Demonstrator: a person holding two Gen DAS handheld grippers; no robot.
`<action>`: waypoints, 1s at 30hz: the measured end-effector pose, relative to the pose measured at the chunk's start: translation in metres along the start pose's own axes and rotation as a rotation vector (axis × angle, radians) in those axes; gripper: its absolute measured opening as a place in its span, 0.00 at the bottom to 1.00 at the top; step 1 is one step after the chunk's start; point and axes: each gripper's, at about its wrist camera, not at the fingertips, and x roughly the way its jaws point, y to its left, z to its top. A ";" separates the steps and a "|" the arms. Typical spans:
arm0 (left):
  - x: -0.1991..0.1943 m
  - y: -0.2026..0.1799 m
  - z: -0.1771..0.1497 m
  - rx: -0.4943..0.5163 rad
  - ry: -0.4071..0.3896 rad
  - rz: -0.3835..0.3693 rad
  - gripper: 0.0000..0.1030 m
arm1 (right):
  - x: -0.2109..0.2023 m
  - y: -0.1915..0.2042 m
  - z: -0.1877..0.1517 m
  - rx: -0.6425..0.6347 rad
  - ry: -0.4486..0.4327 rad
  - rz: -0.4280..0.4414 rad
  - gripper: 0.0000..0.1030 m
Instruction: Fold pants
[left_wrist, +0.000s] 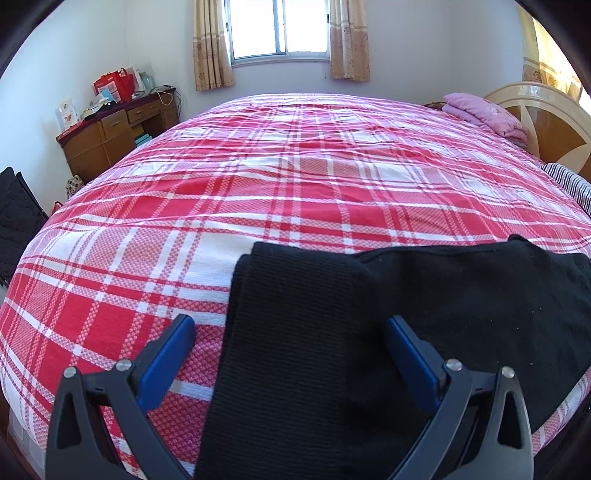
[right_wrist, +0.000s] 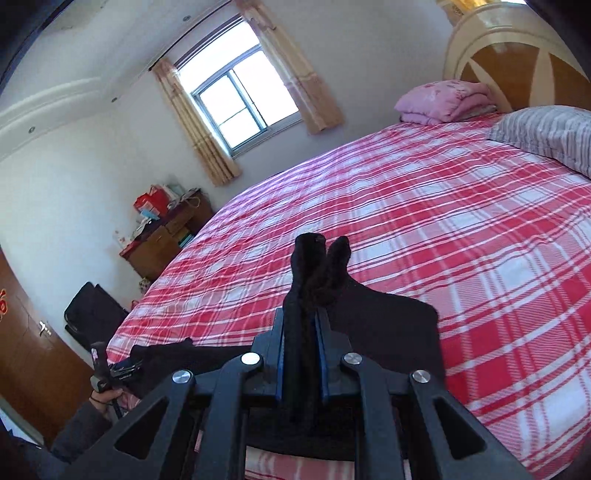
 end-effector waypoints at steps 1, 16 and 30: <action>0.000 0.000 0.000 -0.001 -0.001 -0.001 1.00 | 0.004 0.005 -0.001 -0.006 0.006 0.009 0.13; 0.000 0.001 -0.002 0.001 -0.007 -0.001 1.00 | 0.071 0.074 -0.029 -0.113 0.128 0.114 0.14; -0.001 0.001 -0.002 0.001 -0.008 -0.002 1.00 | 0.144 0.108 -0.074 -0.219 0.305 0.116 0.14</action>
